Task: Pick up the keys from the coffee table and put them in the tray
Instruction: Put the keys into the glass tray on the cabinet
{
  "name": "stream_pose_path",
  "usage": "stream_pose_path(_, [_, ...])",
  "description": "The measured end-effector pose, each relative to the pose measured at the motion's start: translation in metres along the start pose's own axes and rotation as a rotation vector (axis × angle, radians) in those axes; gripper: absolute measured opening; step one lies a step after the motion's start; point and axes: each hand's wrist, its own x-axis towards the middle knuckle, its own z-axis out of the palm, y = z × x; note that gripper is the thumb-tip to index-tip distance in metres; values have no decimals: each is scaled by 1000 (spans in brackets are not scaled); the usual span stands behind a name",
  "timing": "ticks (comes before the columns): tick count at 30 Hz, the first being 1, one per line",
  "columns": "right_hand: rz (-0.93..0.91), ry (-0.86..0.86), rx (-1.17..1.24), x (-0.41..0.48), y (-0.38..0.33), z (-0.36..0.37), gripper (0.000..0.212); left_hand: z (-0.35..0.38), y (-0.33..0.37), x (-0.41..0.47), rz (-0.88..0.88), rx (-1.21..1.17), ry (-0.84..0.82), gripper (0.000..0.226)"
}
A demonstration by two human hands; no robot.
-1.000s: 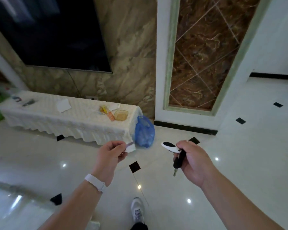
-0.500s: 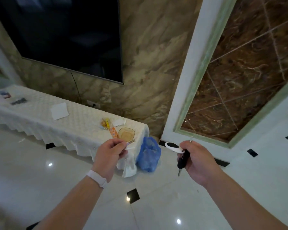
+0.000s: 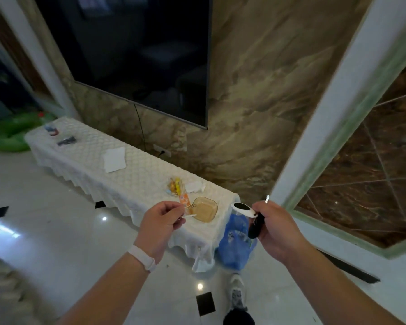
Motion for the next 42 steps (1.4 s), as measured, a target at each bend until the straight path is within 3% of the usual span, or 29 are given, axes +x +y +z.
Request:
stream_pose_path(11, [148, -96, -111, 194, -43, 10, 6, 85, 2, 140, -95, 59, 194, 6])
stream_pose_path(18, [227, -115, -232, 302, -23, 13, 10, 112, -31, 211, -197, 99, 295, 7])
stream_pose_path(24, [286, -51, -348, 370, 33, 19, 10, 103, -89, 271, -306, 107, 313, 9])
stream_pose_path(30, [322, -30, -454, 442, 123, 25, 21, 99, -200, 340, -417, 162, 294, 7])
stream_pose_path(37, [362, -20, -504, 521, 257, 23, 12, 94, -335, 401, -490, 259, 271, 2])
stream_pose_path(42, [429, -95, -577, 543, 299, 20, 4, 84, -373, 414, -501, 391, 174, 8])
